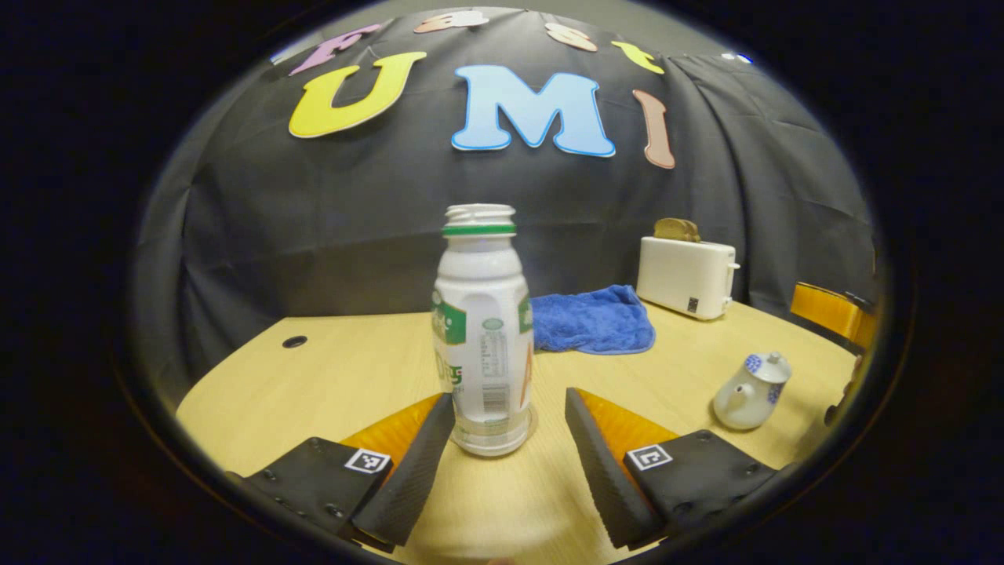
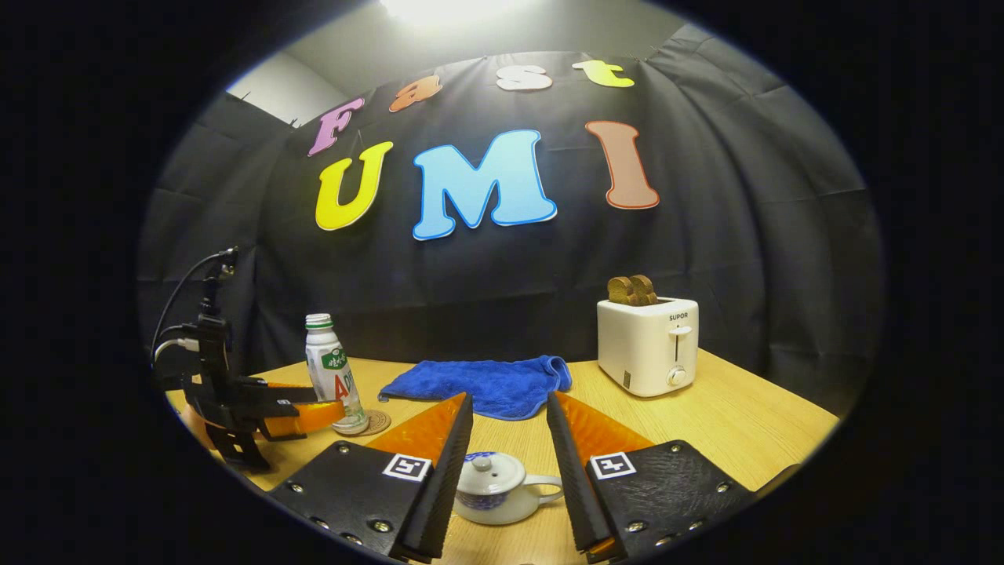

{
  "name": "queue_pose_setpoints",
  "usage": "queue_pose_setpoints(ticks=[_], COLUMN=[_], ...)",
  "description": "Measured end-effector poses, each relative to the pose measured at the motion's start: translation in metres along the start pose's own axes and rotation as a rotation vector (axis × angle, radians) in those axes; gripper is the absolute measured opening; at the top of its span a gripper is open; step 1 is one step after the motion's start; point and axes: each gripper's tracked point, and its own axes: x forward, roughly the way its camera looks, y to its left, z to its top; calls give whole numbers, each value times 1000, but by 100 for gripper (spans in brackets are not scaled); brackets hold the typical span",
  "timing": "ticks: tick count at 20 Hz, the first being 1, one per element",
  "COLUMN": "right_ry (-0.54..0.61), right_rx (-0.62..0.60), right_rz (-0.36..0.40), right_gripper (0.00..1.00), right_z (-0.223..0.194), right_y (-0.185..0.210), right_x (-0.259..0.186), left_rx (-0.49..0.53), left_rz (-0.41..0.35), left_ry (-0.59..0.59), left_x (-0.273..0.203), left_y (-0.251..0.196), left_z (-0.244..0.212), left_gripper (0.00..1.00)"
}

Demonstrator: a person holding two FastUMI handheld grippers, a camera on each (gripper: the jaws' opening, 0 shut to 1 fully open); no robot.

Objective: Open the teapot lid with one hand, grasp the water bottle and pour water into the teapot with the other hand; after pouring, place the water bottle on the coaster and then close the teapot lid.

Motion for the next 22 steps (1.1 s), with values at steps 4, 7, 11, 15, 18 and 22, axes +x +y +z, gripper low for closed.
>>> queue_pose_setpoints(ticks=[4,7,11,15,18,22], right_ry=[-11,-1,-2,13,24,16], right_rx=[17,0,-15,-1,8,-20], right_rz=[17,21,23,-13,-37,-70], right_gripper=[59,59,59,59,59,59], right_z=[-2,-8,-13,-23,-33,-36], right_y=[15,24,38,48,53,55], right_x=[-8,-16,-32,-51,-63,-71], left_rx=[19,6,-31,-50,-35,-21], left_rz=[1,7,18,40,68,134], left_ry=[-14,-11,-29,-68,-108,-175], left_x=[-20,-32,-53,-79,-100,-126], left_y=[-6,-4,-3,-10,-17,-20], left_z=[-2,-3,-7,-9,-10,-6], left_gripper=[100,100,100,100,99,94])
